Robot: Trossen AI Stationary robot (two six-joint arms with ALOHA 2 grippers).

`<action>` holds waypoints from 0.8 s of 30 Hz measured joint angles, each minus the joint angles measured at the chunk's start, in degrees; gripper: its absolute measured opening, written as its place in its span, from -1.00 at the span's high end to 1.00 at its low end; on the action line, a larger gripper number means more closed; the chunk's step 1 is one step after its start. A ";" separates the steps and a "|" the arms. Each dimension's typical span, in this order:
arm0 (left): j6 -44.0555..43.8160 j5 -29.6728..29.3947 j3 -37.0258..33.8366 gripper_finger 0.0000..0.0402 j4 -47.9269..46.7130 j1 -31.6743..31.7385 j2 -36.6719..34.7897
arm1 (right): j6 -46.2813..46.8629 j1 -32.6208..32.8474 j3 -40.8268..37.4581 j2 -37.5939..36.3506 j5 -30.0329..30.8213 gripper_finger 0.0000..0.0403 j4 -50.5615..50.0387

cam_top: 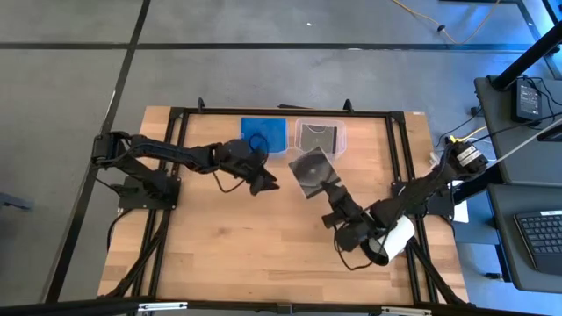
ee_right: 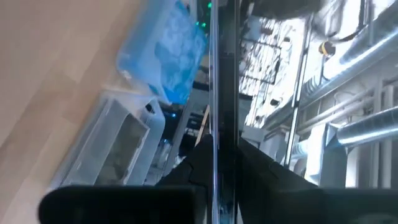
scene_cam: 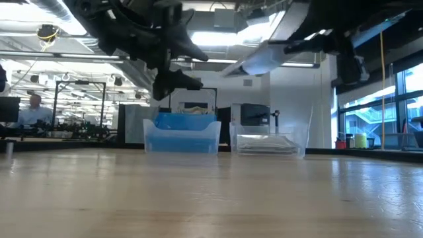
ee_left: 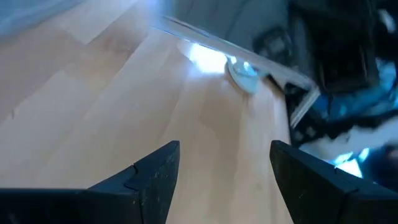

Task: Pick & place jewel cases by type
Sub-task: Put the black CD case into the transparent bin

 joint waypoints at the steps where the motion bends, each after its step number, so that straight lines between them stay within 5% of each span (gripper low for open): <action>1: -2.81 0.06 0.00 -0.23 0.12 0.57 0.00 | -0.11 0.52 0.07 0.00 0.05 0.77 0.62; 16: -14.44 6.92 -0.09 -0.23 9.33 2.58 0.00 | -11.46 4.13 0.06 0.02 0.35 0.77 14.76; 24: -13.90 6.87 -0.09 -0.23 9.85 2.58 0.00 | -17.74 4.31 0.08 0.02 -7.33 0.77 23.05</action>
